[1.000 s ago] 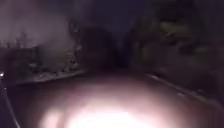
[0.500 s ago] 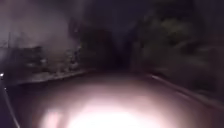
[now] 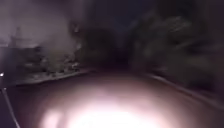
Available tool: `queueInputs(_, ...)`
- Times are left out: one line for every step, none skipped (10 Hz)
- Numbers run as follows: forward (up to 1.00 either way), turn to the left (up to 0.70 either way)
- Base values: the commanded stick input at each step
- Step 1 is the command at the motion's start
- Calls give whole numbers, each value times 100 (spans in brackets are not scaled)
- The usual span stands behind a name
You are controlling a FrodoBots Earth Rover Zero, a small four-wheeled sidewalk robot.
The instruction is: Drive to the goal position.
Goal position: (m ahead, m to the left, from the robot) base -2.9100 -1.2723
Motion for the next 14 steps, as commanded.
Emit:
queueInputs(50,0)
queueInputs(50,0)
queueInputs(50,-3)
queueInputs(50,-13)
queueInputs(50,-33)
queueInputs(50,-49)
queueInputs(50,-43)
queueInputs(50,-37)
queueInputs(50,-30)
queueInputs(50,-24)
queueInputs(50,-18)
queueInputs(50,-12)
queueInputs(50,-5)
queueInputs(50,0)
